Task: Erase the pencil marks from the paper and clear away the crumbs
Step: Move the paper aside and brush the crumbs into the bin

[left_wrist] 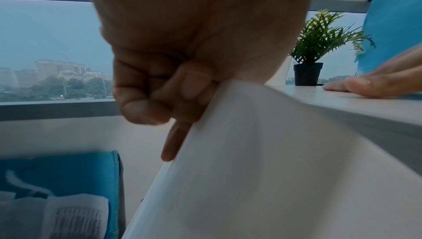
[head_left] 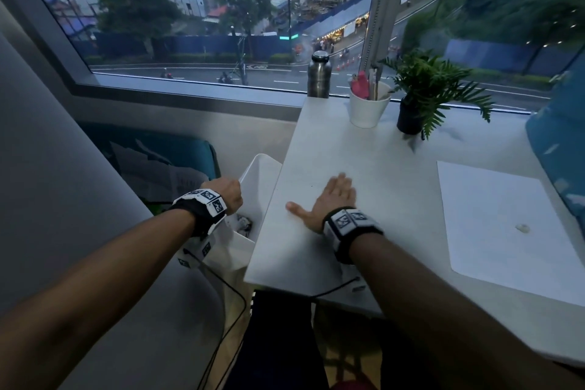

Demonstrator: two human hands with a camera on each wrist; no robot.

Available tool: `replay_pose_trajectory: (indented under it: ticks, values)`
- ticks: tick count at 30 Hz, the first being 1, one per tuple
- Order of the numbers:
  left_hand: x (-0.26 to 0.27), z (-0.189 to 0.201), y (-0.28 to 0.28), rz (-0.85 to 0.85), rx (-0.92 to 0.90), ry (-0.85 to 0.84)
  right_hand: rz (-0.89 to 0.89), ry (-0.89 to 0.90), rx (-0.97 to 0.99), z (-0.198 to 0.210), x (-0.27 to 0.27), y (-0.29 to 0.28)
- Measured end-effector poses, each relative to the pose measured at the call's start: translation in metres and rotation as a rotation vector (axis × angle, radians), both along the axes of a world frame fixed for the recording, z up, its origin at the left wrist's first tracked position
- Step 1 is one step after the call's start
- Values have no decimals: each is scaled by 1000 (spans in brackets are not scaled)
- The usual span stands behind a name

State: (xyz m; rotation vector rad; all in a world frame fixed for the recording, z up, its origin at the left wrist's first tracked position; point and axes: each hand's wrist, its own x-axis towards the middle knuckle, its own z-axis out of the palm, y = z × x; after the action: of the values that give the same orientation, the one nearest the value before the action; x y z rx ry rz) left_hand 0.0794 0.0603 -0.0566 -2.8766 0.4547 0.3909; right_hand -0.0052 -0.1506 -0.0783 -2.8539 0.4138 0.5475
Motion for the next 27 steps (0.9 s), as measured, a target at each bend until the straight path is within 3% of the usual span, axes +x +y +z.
replay_pose_trajectory:
  ticks: [5,7,11,16,19,25,27]
  values:
    - [-6,1,3,6,25,-10,560,-17,73,11,1,87]
    - [-8,1,4,5,26,-19,671,-50,73,17,0,90]
    - [-10,2,7,23,4,-21,565,-147,33,20,3,48]
    - [-16,2,10,17,-7,-7,157,-45,-85,9,8,-36]
    - [-18,0,11,9,-7,-4,59,-4,-23,1,8,-25]
    - [-21,2,11,19,0,-14,501,-27,53,-1,1,102]
    - [-21,3,11,21,-2,-14,602,-57,52,2,-5,120]
